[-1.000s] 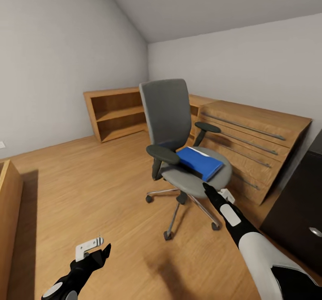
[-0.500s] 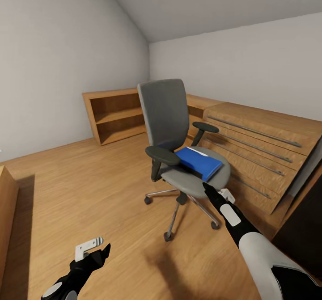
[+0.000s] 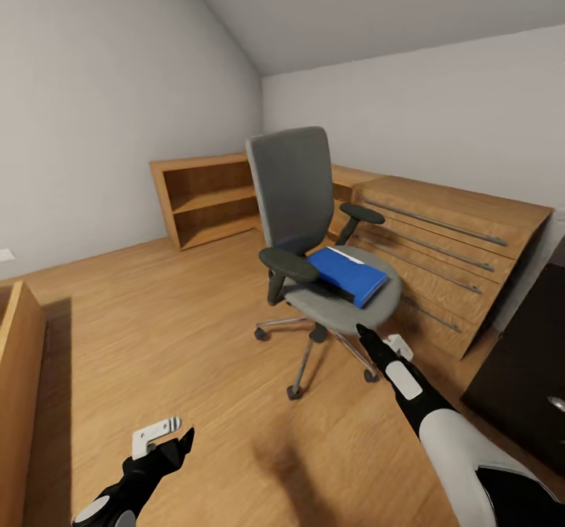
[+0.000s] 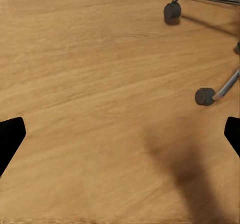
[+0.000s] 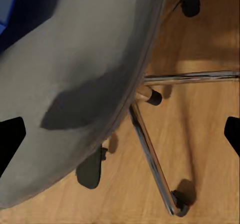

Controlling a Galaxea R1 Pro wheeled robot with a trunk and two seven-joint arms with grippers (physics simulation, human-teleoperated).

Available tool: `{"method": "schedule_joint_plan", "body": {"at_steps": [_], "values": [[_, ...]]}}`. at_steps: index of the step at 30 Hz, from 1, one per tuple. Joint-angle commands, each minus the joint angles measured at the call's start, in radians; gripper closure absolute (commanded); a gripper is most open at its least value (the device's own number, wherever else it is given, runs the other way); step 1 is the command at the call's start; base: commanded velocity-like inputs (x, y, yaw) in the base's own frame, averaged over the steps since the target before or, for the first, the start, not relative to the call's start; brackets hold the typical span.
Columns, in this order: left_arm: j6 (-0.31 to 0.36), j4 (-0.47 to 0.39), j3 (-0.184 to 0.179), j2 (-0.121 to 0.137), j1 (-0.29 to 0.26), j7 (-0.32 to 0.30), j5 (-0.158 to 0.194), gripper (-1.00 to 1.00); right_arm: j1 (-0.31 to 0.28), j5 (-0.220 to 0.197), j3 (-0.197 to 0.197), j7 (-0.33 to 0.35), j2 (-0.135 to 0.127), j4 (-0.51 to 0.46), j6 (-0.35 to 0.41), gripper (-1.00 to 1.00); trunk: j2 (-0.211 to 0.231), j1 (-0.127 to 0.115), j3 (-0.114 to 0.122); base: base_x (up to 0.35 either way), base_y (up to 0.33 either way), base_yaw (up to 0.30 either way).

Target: In the bedroom, organize the workspace by keeping the computer under the desk, ensuring the monitor is on the desk, placing the keyboard on the desk next to the monitor, placing the mouse on the desk next to the keyboard, moving the folder from the swivel chair onto the desk next to the mouse, stacking the notebook on top of the folder with the pen on top of the notebook, and positioning the swivel chair next to the desk.

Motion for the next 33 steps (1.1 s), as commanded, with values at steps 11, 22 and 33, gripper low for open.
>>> {"method": "schedule_joint_plan", "body": {"at_steps": [11, 22, 33], "values": [[0.004, 0.003, -0.007, 0.0, 0.0, 0.006, 0.011, -1.0, 0.0, 0.04, 0.001, -0.002, 0.004, 0.076, -0.188, -1.0, 0.0, -0.001, -0.001, -0.334, -0.1, 0.0], [0.004, 0.064, -0.009, 0.0, 0.0, 0.005, 0.01, -1.0, 0.0, 0.045, 0.001, -0.003, 0.009, 0.083, -0.208, -1.0, 0.007, -0.005, 0.002, -0.198, -0.085, 0.0], [0.004, 0.073, -0.01, -0.002, 0.0, 0.006, 0.009, -1.0, 0.0, 0.082, 0.003, -0.003, 0.014, 0.087, -0.285, -1.0, 0.084, -0.047, 0.037, -0.005, -0.001, 0.0]]}}
